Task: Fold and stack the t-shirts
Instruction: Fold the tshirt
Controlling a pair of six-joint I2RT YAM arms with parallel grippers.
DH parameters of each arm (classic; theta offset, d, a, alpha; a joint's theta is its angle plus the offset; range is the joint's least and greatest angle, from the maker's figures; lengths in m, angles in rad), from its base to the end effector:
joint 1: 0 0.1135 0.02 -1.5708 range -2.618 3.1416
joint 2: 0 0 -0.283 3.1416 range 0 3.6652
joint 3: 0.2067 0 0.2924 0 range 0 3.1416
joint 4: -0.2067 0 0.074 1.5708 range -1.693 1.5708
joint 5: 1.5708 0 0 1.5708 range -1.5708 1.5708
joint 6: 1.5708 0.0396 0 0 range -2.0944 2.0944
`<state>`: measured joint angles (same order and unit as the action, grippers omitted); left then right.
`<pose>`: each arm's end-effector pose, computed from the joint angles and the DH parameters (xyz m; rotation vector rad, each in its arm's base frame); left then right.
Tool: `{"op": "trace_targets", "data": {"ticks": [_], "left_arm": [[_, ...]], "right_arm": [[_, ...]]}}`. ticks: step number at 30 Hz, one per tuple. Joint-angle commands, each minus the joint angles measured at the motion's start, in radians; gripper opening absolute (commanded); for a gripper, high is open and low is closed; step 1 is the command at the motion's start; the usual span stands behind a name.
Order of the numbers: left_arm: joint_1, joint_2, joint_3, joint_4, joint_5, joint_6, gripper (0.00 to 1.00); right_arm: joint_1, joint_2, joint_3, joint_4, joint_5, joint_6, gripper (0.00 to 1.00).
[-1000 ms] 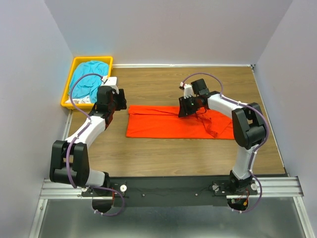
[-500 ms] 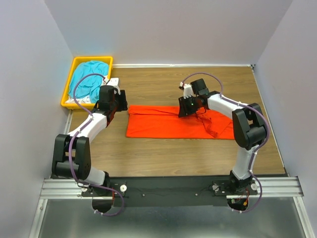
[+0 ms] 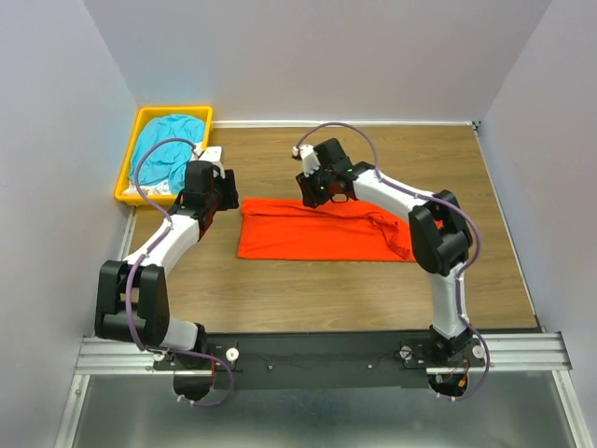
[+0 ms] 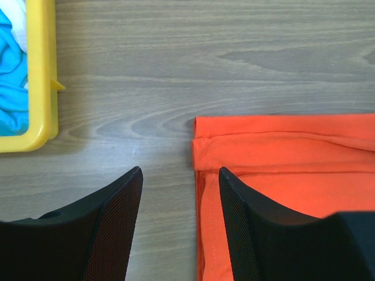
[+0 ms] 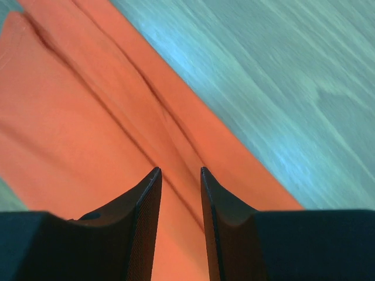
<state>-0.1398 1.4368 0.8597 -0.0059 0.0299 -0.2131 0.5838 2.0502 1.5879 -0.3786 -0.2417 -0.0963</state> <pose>0.3460 -0.0499 0.2256 -0.0618 2.1621 -0.2363 0.4190 0.2881 0.2069 -0.9210 2.2638 0.5128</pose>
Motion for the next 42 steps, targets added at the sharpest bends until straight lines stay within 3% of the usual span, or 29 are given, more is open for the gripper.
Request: {"op": "trace_targets", "data": {"ticks": [1, 12, 26, 33, 38, 42], "left_arm": [[-0.001, -0.082, -0.004, -0.031, -0.053, 0.003, 0.63], [-0.003, -0.113, -0.041, -0.043, -0.042, -0.003, 0.63], [-0.004, -0.095, -0.041, -0.034, -0.036, 0.0, 0.63], [-0.006, -0.096, -0.044, -0.034, -0.035, 0.001, 0.63], [-0.006, -0.093, -0.044, -0.032, -0.036, 0.003, 0.63], [-0.006, -0.084, -0.041, -0.029, -0.035, 0.001, 0.63]], "right_arm": [[0.045, 0.09, 0.09, -0.009, 0.073, -0.054, 0.4], [0.077, 0.206, 0.158, -0.005, 0.122, -0.065, 0.37], [0.082, 0.192, 0.159, -0.002, 0.185, -0.08, 0.36], [0.082, 0.208, 0.147, 0.003, 0.174, -0.079, 0.27], [0.083, 0.18, 0.133, 0.001, 0.144, -0.066, 0.09], [0.083, 0.127, 0.094, 0.001, 0.124, -0.056, 0.08]]}}
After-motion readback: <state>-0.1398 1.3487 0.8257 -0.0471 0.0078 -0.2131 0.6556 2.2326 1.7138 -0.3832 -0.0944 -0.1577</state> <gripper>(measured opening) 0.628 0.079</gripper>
